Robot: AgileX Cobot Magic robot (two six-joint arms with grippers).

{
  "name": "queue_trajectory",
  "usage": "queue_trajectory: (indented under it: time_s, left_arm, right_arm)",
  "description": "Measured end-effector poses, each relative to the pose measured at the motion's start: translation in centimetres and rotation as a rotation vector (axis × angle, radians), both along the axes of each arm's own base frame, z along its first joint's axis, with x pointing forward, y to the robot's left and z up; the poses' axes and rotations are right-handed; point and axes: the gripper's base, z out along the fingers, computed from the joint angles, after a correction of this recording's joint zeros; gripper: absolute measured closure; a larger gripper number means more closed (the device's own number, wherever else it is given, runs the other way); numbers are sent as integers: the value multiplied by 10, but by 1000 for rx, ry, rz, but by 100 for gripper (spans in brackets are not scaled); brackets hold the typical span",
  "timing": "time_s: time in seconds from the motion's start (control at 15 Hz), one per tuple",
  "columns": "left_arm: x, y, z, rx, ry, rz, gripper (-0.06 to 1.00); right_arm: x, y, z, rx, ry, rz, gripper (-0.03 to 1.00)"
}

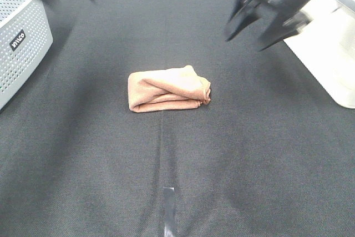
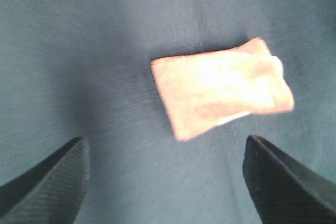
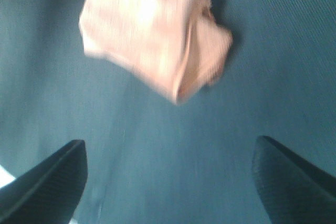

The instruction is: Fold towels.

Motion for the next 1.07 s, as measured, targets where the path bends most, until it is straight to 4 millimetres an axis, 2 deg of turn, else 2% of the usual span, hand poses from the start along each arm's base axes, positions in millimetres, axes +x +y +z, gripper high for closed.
queue_trajectory:
  time_s: [0.13, 0.2, 0.27, 0.4, 0.47, 0.53, 0.6, 0.8, 0.93, 1.07]
  left_arm:
    - [-27, 11, 37, 67, -62, 9, 19]
    - [-47, 20, 65, 102, -138, 26, 19]
    - [-61, 24, 80, 109, -180, 33, 19]
    - [-97, 31, 104, 101, -243, 40, 19]
    - [-116, 34, 107, 100, -250, 41, 19]
    - [-116, 34, 107, 100, -250, 41, 19]
    - [-147, 40, 104, 102, -246, 38, 19]
    - [-211, 52, 74, 118, -190, 27, 19]
    - [-264, 61, 43, 129, -173, 16, 19]
    - [-309, 70, 18, 127, -200, 12, 19]
  right_arm:
    - [-14, -8, 26, -65, -37, -18, 16]
    - [-25, -16, 48, -124, -89, -52, 16]
    - [-35, -21, 62, -166, -126, -77, 16]
    - [-65, -33, 89, -232, -195, -121, 16]
    - [-82, -38, 98, -253, -216, -139, 16]
    - [-82, -38, 98, -253, -216, -139, 16]
    - [-112, -45, 106, -267, -235, -161, 16]
    - [-182, -55, 108, -259, -259, -188, 16]
    - [-231, -63, 98, -253, -283, -193, 16]
    - [-278, -70, 80, -245, -317, -197, 16]
